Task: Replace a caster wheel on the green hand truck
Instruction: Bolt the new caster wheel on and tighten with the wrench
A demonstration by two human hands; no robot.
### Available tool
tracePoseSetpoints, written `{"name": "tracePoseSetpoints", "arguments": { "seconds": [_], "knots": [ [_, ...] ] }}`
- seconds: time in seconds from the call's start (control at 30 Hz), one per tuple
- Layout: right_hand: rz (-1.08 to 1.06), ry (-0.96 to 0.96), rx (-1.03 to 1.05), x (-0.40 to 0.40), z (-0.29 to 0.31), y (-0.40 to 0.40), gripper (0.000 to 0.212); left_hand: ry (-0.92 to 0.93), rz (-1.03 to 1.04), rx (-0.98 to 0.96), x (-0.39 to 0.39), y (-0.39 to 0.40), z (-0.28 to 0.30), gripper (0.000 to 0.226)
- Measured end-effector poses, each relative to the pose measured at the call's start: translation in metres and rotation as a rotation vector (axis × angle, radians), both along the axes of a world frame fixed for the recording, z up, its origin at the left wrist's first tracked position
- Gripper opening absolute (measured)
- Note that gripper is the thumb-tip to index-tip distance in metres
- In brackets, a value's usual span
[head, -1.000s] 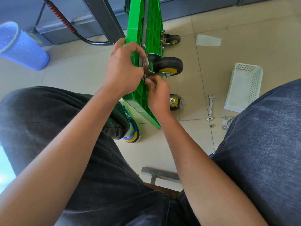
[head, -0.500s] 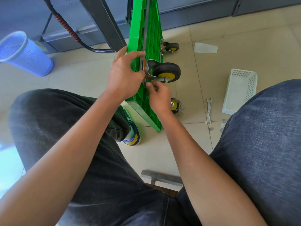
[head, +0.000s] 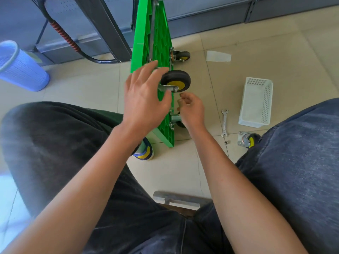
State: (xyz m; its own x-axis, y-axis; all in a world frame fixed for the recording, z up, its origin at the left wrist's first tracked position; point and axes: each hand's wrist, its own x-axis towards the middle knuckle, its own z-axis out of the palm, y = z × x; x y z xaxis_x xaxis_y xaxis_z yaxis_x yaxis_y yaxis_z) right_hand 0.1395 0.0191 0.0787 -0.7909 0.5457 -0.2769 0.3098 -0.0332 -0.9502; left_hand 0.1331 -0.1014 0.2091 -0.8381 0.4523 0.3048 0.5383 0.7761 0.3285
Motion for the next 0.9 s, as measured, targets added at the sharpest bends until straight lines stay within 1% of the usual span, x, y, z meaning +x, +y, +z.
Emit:
{"name": "tracePoseSetpoints", "arguments": {
  "seconds": [0.1, 0.2, 0.27, 0.33, 0.4, 0.53, 0.63, 0.8, 0.9],
  "knots": [
    [-0.044, -0.055, 0.025, 0.012, -0.014, 0.019, 0.019, 0.047, -0.061, -0.03, 0.014, 0.016, -0.013, 0.044],
    [-0.08, -0.126, 0.002, 0.024, -0.038, 0.037, 0.022, 0.019, -0.134, -0.002, 0.02, 0.029, -0.029, 0.041],
    [-0.081, -0.217, 0.005, 0.033, -0.056, 0.048, 0.024, -0.059, -0.158, 0.023, 0.025, 0.039, -0.041, 0.041],
    [-0.09, -0.293, -0.013, 0.043, -0.074, 0.057, 0.026, -0.178, -0.16, 0.028, 0.028, 0.049, -0.06, 0.04],
    [-0.124, -0.346, -0.026, 0.056, -0.089, 0.065, 0.027, -0.284, -0.15, 0.0, 0.029, 0.058, -0.082, 0.04],
    [-0.142, -0.457, 0.04, 0.076, -0.116, 0.078, 0.027, -0.481, -0.124, -0.073, 0.033, 0.081, -0.126, 0.036],
    [-0.187, -0.513, 0.018, 0.086, -0.138, 0.083, 0.027, -0.632, -0.124, -0.145, 0.037, 0.094, -0.164, 0.036],
    [-0.182, -0.643, 0.064, 0.102, -0.171, 0.095, 0.028, -0.767, -0.117, -0.213, 0.042, 0.118, -0.21, 0.036],
    [-0.187, -0.689, 0.101, 0.107, -0.189, 0.106, 0.027, -0.824, -0.113, -0.281, 0.037, 0.128, -0.236, 0.04]
  ]
}}
